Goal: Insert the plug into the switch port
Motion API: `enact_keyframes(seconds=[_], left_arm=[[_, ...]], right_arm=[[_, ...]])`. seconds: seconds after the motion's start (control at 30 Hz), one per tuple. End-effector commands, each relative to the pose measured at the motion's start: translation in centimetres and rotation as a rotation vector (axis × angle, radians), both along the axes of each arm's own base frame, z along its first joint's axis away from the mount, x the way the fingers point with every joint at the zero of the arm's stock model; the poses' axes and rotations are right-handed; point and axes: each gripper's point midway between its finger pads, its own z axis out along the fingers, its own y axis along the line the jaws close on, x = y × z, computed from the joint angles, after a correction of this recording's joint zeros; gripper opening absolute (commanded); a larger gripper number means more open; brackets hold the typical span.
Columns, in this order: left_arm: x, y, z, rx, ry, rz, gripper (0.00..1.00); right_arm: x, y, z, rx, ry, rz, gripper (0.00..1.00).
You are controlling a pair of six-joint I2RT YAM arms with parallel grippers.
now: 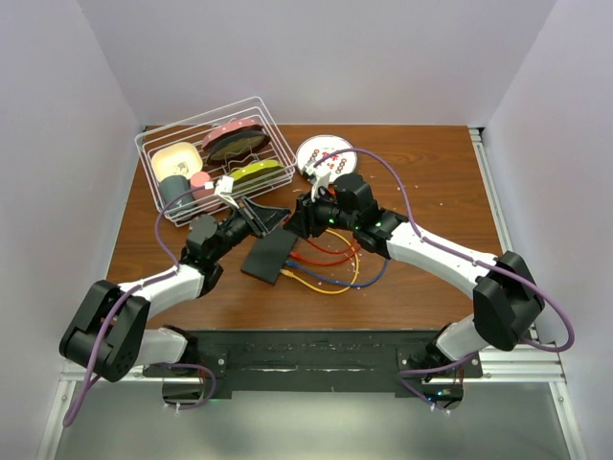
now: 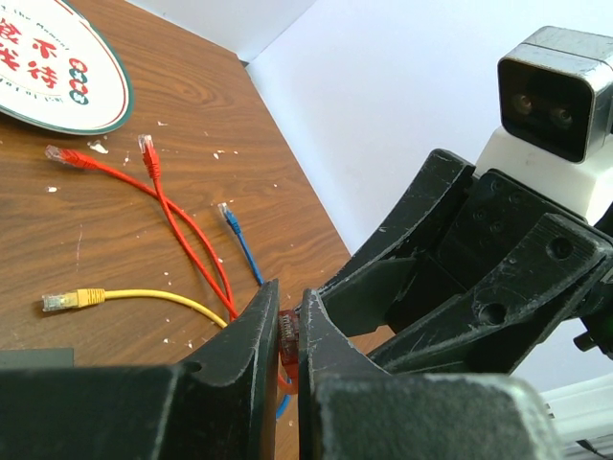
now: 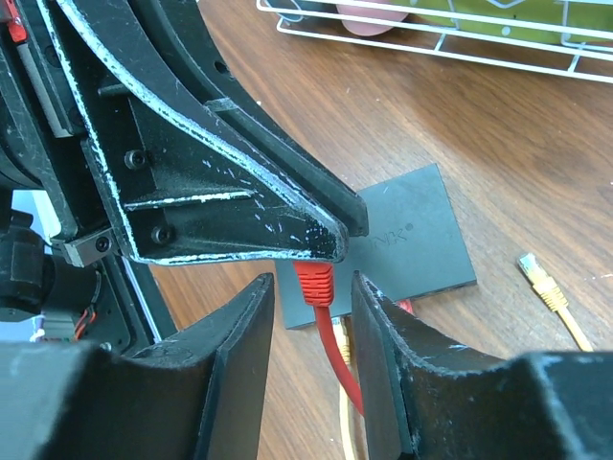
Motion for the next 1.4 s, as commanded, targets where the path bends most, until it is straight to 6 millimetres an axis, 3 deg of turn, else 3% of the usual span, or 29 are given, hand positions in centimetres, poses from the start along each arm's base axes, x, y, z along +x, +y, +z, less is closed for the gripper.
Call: enact_keyframes(seconds=[0.0,0.07,0.1,0.17,0.27,0.37,0.4,0.47,0.5,0.53,0.73,0.93,1.1,1.37], left_arm=[[-0.3,0.0,1.2,-0.023,-0.037,0.001,0.00],[-0.3,-0.1,1.2,-0.022,-0.038,-0.002,0.00],[-0.3,-0.1,1.3,-0.022,-0.039,-0.002,0.00],[-0.3,-0.1,1.2,-0.017,-0.042,-0.005,0.00],[-0.1,-0.1,1.0,-0.005,-0.040,-0.001,0.00],[0.3,0.0,0.6,0.027,-0.035,0.012,0.32],[0.4,0.1,0.0,0.049,-0.010,0.019,0.55],[1.2,0.6,0.1,0.080,-0.013,0.057,0.78],[1.4,0.8,-0.6,0.104,0.016,0.069,0.95],[1.7,1.3,-0.6,0.117,0.020,0.098,1.00],[3.6,4.8,-1.9,0.236,0.056,0.205,1.00],[5.3,7.9,-4.7,0.413,0.105,0.292,1.00],[6.0,8.4,-8.5,0.497,0.191,0.261,1.00],[6.4,8.0,-13.1,0.529,0.260,0.199,0.95]], right_arm=[[0.8,0.3,2.0,0.030,-0.054,-0.025,0.36],[0.8,0.4,1.9,0.029,-0.052,-0.026,0.27],[0.9,0.3,1.8,0.026,-0.050,-0.035,0.13],[1.3,0.1,1.6,0.015,-0.045,-0.060,0.01],[1.7,-0.3,1.4,-0.010,-0.055,-0.086,0.00],[2.0,-0.8,1.0,-0.050,-0.068,-0.099,0.00],[2.0,-0.9,0.9,-0.059,-0.073,-0.100,0.00],[2.1,-1.2,0.7,-0.079,-0.083,-0.106,0.00],[2.1,-1.2,0.7,-0.081,-0.088,-0.104,0.00],[1.9,-1.5,0.0,-0.106,-0.072,-0.100,0.00],[1.7,-2.2,-2.1,-0.175,-0.055,-0.093,0.00],[2.2,-2.7,-6.3,-0.296,-0.038,-0.064,0.00],[3.0,-3.3,-10.5,-0.427,0.007,-0.047,0.00],[4.1,-3.5,-12.4,-0.488,0.009,-0.046,0.00]])
